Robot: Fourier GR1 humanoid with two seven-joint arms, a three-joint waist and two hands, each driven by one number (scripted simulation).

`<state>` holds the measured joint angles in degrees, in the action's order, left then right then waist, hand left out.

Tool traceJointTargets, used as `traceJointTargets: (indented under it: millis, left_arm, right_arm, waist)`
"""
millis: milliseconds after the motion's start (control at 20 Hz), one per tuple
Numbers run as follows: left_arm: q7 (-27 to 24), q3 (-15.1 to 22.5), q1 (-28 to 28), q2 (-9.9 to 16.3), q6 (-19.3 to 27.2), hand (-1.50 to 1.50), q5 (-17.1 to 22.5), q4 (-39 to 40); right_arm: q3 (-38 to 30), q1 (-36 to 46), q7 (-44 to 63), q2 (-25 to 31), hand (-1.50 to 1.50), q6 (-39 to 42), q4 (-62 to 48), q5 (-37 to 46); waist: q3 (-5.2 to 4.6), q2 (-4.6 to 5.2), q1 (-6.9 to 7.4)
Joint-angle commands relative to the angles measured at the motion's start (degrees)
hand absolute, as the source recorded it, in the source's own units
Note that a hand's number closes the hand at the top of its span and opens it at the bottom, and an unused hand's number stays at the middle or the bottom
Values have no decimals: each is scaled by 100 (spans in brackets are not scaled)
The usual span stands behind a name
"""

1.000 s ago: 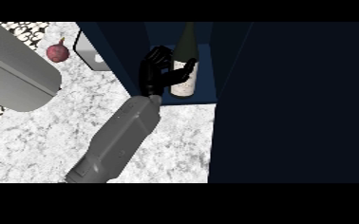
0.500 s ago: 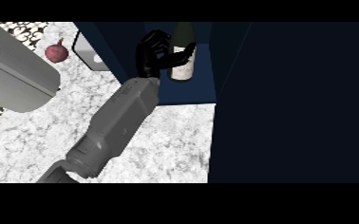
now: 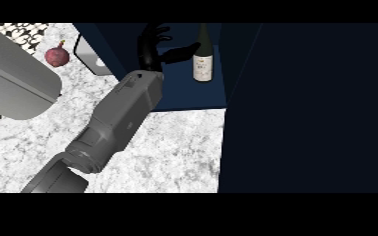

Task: Pick up the wine, place it into the cabinet and close the cabinet

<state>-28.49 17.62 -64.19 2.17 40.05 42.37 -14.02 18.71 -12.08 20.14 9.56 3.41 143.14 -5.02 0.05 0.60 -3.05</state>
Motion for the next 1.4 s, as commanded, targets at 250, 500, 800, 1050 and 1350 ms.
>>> traceJointTargets:
  millis: [250, 500, 800, 1050, 1350]
  left_arm:
    - [-25, 9, -58, 277, -144, -150, -322, 703]
    - [-282, -83, 70, 311, -44, -150, -372, 796]
    - [-203, -166, -201, 313, -110, -150, -406, 794]
    - [-503, -142, -133, 229, -648, -150, -538, 538]
    - [-852, -336, 72, 170, -1194, -150, -466, 112]
  right_arm:
    - [-53, 32, 559, 18, -150, -43, 729, -494]
    - [-234, -318, 201, 125, -150, 179, 730, -595]
    - [72, -371, 507, 92, -150, 96, 1099, -384]
    - [-44, -521, 366, 69, -150, 106, 1082, -477]
    - [-77, -555, 246, 47, -150, 160, 925, -485]
  waist:
    - [-11, 49, -3]
    - [-3, 40, -38]
    - [-11, 19, -35]
    - [-7, -13, 52]
    - [-5, -48, 146]
